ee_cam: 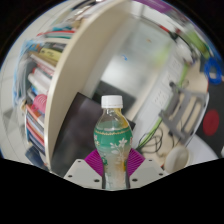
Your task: Pour water
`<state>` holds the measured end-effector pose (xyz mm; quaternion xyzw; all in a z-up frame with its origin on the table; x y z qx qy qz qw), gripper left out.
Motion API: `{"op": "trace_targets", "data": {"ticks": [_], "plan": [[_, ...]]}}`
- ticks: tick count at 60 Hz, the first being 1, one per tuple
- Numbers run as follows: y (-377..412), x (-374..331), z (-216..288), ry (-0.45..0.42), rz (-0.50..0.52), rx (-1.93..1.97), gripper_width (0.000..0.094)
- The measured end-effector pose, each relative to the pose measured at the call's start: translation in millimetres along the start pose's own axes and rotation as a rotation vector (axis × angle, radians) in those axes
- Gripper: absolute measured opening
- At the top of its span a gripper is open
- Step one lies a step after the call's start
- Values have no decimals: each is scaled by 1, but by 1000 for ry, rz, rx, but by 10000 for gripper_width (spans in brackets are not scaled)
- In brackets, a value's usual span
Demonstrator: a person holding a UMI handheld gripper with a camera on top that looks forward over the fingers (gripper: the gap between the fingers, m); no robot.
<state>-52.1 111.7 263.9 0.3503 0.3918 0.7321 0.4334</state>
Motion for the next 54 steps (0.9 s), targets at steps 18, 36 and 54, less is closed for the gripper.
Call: {"op": "trace_targets", "data": {"ticks": [18,36,54], "plan": [[-78,-67,123,75,-302,-929,267],[-190,-87,121,182,-349,-985,265],[-225,-92,118,136,-357,-995,311]]}}
Point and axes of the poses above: the point between the fingertips, and its own axes, seen from behind it with the camera up: y to the left, z up, x forward, the way the camera looks, the point moved 3 cm from there along -x, backward, against the way the camera looks, and after that the axes turned 15 degrees about z, right-handed, at the moved point
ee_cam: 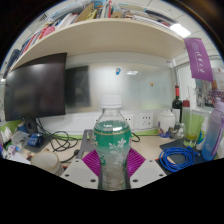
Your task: Pour water
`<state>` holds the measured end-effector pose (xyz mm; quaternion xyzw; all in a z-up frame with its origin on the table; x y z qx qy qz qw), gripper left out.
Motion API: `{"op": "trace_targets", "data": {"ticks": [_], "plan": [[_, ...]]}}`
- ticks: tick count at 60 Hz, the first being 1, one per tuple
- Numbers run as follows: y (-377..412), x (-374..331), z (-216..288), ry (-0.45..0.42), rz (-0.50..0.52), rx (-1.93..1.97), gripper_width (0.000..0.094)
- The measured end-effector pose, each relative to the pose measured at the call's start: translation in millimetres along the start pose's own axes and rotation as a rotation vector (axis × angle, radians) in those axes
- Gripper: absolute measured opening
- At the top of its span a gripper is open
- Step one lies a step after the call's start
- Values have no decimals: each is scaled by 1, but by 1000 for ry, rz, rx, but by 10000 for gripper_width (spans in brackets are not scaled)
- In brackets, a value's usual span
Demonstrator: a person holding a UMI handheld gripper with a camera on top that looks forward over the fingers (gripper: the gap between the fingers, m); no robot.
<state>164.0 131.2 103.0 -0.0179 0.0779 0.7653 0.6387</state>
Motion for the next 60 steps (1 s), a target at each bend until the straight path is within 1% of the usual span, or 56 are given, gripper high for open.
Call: {"op": "trace_targets", "data": {"ticks": [2,3,4,6,8,14,15,20,22,24,28,32,38,45,49,54,60], "plan": [[1,-2,0,-5,-8,-16,353],[1,-3,0,-7,-11,-26,447],[3,-4,0,-9,-8,-31,480],[4,-4,0,-13,-8,-41,486],[6,-3,0,-14,-9,-51,512],[5,-5,-3,17,-16,-27,552],[5,-6,-3,21,-16,-21,579],[2,-22,-1,31,-44,-17,771],[3,-31,-5,50,-58,-27,821],[4,-45,-8,71,-75,-38,847],[10,-79,-14,117,-103,-51,855],[26,-117,-15,159,-117,-40,841],[83,-160,2,187,-55,-9,843],[163,-195,51,153,19,15,845],[202,-209,72,154,41,29,852],[246,-221,98,129,84,41,848],[270,-234,119,121,72,48,849]]}}
Point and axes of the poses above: the point between the fingertips, and its own axes, seen from behind it with the camera up: y to the left, z up, x forward, the way the camera looks, the point moved 3 cm from there along -x, backward, against the way the camera looks, and after that the axes turned 15 degrees about z, right-handed, at the moved point
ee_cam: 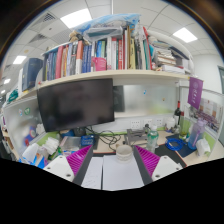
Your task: Pour water
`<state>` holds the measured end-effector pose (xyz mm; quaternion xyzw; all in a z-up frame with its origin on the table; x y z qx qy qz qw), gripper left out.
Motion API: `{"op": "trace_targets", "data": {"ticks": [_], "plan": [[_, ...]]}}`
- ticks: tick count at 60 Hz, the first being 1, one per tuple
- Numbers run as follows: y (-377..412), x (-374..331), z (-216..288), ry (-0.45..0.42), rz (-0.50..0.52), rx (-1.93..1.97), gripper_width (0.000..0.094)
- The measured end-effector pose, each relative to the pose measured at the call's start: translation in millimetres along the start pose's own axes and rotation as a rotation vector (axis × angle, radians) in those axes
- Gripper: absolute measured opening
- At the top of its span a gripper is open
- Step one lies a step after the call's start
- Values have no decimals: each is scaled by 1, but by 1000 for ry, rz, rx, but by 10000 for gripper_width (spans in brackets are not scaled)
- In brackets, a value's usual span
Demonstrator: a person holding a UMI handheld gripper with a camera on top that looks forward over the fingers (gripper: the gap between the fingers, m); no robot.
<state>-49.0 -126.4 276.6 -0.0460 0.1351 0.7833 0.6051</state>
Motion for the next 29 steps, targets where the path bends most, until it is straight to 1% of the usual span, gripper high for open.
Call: {"op": "trace_targets", "data": {"ticks": [8,21,29], "plan": [[16,-19,13,-15,-33,20,848],[14,-41,4,8,-101,31,844],[9,-48,2,3,-127,25,843]]}}
Point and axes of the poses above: the point between the fingertips, and its own axes, seen from behind it with the camera up: y to the left, z up, x forward, the way the camera looks, the point moved 3 cm from there along -x, backward, against the way the camera looks, and after that the axes turned 15 degrees about z, right-handed, at the moved point
